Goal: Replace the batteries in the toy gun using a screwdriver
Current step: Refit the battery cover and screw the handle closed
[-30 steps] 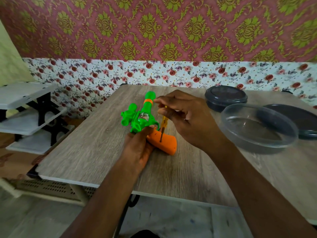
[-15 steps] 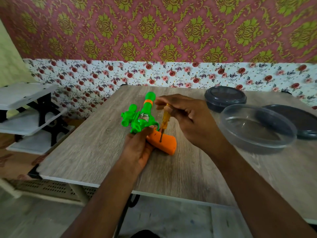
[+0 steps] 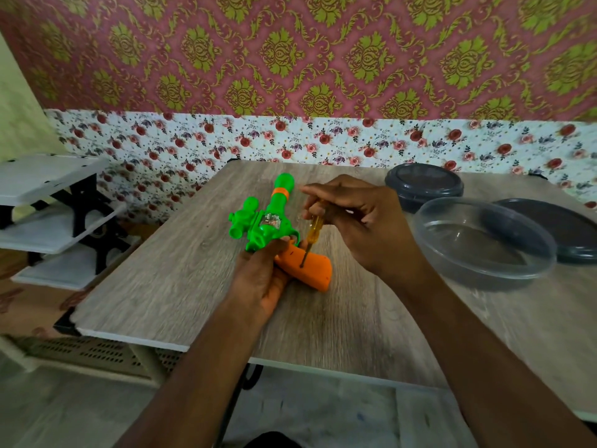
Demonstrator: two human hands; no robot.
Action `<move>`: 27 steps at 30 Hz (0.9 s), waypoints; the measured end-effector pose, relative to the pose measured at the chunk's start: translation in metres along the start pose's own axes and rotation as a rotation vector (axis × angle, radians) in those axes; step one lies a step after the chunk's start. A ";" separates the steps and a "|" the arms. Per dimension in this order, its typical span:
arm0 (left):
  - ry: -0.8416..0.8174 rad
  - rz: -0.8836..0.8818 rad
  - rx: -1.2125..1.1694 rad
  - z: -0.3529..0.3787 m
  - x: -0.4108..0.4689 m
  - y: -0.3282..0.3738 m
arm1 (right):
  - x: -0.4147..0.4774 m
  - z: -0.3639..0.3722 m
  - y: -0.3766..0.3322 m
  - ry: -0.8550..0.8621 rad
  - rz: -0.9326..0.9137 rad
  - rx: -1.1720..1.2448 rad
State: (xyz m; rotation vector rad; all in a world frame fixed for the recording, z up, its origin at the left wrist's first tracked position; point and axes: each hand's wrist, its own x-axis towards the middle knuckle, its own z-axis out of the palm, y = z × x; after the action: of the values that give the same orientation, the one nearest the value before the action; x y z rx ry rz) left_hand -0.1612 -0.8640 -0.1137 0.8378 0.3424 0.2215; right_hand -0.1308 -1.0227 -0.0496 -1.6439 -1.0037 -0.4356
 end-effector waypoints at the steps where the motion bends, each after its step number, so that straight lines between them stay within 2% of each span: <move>1: 0.002 -0.002 -0.001 0.000 0.000 0.000 | 0.000 0.000 0.001 0.006 -0.008 -0.018; 5: 0.000 -0.004 -0.009 0.001 -0.002 0.001 | 0.001 -0.004 0.001 -0.083 -0.011 -0.058; 8: 0.004 0.004 0.000 -0.001 0.001 0.000 | -0.002 -0.006 0.001 -0.128 0.053 0.004; 14: 0.028 -0.005 -0.002 -0.004 0.007 -0.004 | 0.001 -0.001 -0.001 -0.039 -0.062 -0.126; 20: 0.017 0.001 -0.034 -0.004 0.009 -0.005 | 0.003 -0.001 0.002 -0.078 -0.072 -0.014; 27: 0.004 0.008 -0.038 -0.003 0.008 -0.005 | 0.006 0.006 0.002 0.040 -0.124 -0.131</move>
State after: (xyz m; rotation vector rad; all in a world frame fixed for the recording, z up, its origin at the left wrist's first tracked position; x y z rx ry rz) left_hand -0.1546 -0.8626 -0.1216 0.8015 0.3372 0.2366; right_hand -0.1269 -1.0145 -0.0490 -1.6877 -1.0701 -0.6268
